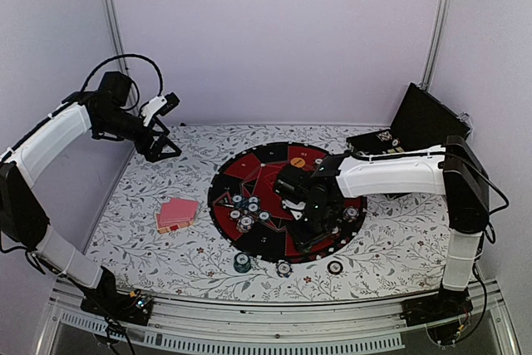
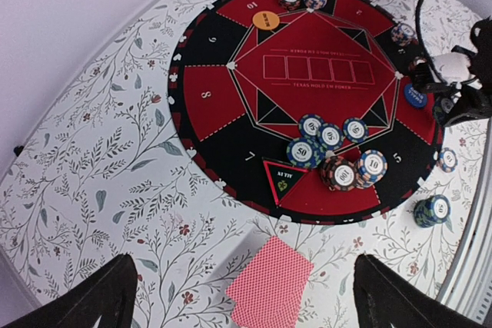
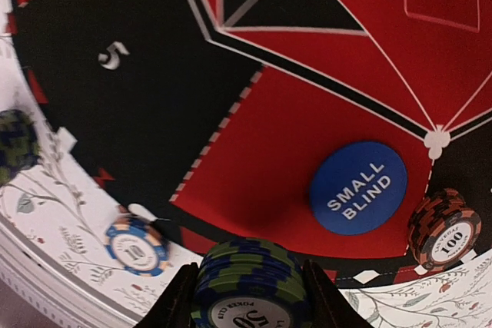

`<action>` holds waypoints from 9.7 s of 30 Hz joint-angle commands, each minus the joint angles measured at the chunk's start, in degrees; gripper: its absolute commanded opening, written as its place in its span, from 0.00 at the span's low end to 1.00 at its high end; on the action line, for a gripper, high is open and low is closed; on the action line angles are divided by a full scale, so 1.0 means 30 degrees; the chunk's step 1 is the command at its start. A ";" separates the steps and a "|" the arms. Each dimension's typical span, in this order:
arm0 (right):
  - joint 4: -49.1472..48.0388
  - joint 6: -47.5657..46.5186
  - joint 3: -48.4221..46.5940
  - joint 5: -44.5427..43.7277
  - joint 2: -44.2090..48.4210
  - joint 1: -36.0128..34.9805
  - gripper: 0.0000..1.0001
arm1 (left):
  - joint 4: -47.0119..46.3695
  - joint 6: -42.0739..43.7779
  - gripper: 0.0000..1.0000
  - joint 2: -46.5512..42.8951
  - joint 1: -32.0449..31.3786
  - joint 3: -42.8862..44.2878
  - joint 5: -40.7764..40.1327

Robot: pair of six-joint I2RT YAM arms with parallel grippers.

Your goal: Distribute texas hold em gaming equipment

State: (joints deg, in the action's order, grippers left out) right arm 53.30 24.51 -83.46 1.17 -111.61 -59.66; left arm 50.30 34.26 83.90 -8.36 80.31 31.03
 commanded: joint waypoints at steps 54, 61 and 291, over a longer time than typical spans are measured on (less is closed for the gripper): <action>0.0988 -0.1016 -0.9291 0.1741 -0.3824 -0.2559 0.82 | 0.0231 -0.0053 1.00 -0.0427 0.0036 0.0584 -0.0029; 0.1264 -0.1784 -1.0877 0.2395 -0.6100 -0.2958 0.83 | 0.0224 -0.0112 1.00 -0.0398 0.0052 0.0565 -0.0071; -0.4098 -0.1225 -0.7099 0.1427 -0.0825 0.5501 0.82 | 0.0150 1.0396 1.00 0.6147 -0.1590 -0.4757 -0.3697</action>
State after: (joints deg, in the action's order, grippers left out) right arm 41.93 21.61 -105.67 5.30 -116.84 -42.76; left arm 49.25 67.31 102.08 -13.87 66.37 18.79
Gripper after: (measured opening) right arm 0.817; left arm 0.996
